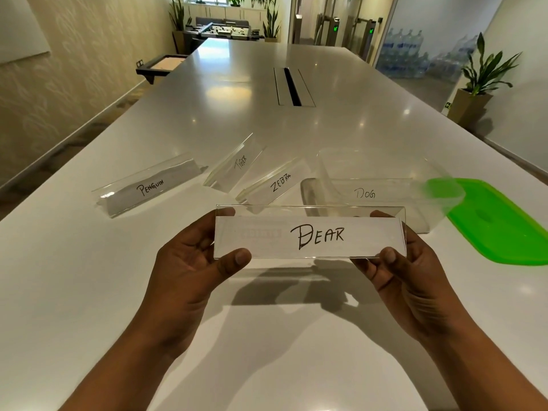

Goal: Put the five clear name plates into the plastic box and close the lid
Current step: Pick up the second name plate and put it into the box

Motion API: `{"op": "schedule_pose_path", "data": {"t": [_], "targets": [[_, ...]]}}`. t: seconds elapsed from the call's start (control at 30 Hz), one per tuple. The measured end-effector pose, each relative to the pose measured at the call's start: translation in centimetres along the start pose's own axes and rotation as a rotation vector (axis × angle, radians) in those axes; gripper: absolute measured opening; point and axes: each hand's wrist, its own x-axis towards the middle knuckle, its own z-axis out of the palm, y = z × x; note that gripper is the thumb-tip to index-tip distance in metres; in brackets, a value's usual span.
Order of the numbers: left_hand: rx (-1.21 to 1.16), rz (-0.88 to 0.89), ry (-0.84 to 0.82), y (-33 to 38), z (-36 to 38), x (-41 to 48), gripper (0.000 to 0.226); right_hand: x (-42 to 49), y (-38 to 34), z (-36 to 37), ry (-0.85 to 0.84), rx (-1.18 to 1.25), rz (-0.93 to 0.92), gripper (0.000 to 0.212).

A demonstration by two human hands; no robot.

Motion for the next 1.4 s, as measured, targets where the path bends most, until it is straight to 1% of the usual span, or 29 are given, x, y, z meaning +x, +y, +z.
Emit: {"op": "schedule_pose_path", "data": {"t": [0.33, 0.5, 0.53, 0.63, 0.67, 0.7, 0.77, 0.87, 0.97, 1.07, 1.27, 1.33, 1.4], "targets": [[0.004, 0.012, -0.001, 0.1, 0.2, 0.0, 0.070, -0.1, -0.5, -0.3, -0.003, -0.046, -0.011, 0.076], [0.013, 0.021, 0.001, 0.4, 0.3, 0.0, 0.070, 0.7, -3.1, -0.3, -0.019, -0.125, -0.058, 0.072], [0.021, 0.025, -0.002, 0.4, 0.3, 0.0, 0.070, 1.0, -4.1, -0.4, -0.002, -0.151, -0.076, 0.066], [0.044, 0.036, -0.017, 0.5, 0.5, -0.1, 0.066, 1.7, -7.0, -0.3, 0.012, -0.354, -0.169, 0.041], [0.050, 0.039, -0.021, 0.5, 0.6, -0.1, 0.065, 1.8, -7.8, 0.0, -0.018, -0.457, -0.209, 0.035], [0.055, 0.042, -0.026, 0.5, 0.8, -0.1, 0.064, 1.9, -8.5, 0.4, -0.064, -0.569, -0.245, 0.035], [0.070, 0.047, -0.044, 0.4, 1.1, -0.2, 0.064, 1.9, -9.3, 1.7, -0.190, -0.818, -0.278, 0.042], [0.110, 0.067, -0.065, 0.1, 1.6, -0.1, 0.060, 1.8, -9.4, 3.7, -0.389, -1.183, -0.230, 0.052], [0.113, 0.091, -0.068, 0.0, 2.2, -0.1, 0.051, 1.7, -8.8, 4.9, -0.507, -1.427, -0.194, 0.063], [0.124, 0.091, -0.060, 0.1, 2.5, 0.0, 0.052, 1.9, -8.5, 5.6, -0.525, -1.563, -0.221, 0.068], [0.153, 0.138, -0.055, 0.2, 2.6, -0.1, 0.052, 2.1, -9.0, 6.2, -0.570, -1.673, -0.305, 0.069], [0.154, 0.168, -0.065, -0.1, 2.4, 0.1, 0.065, 2.1, -9.1, 6.3, -0.576, -1.691, -0.325, 0.067], [0.180, 0.180, -0.091, -0.4, 1.8, 0.4, 0.090, 2.3, -9.4, 6.3, -0.577, -1.708, -0.347, 0.065]]}}
